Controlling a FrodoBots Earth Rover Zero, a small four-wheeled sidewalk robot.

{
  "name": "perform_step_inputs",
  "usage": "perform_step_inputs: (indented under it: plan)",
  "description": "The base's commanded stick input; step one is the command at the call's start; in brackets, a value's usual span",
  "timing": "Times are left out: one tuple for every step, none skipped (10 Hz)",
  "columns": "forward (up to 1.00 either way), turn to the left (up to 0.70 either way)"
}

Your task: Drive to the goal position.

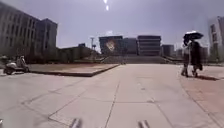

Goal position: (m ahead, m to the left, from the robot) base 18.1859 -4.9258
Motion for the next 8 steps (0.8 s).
perform_step_inputs:
  plan:
    - [1.00, 0.00]
    - [1.00, 0.00]
    - [1.00, 0.00]
    - [1.00, 0.00]
    - [1.00, 0.00]
    - [1.00, 0.00]
    - [1.00, 0.00]
    - [1.00, 0.00]
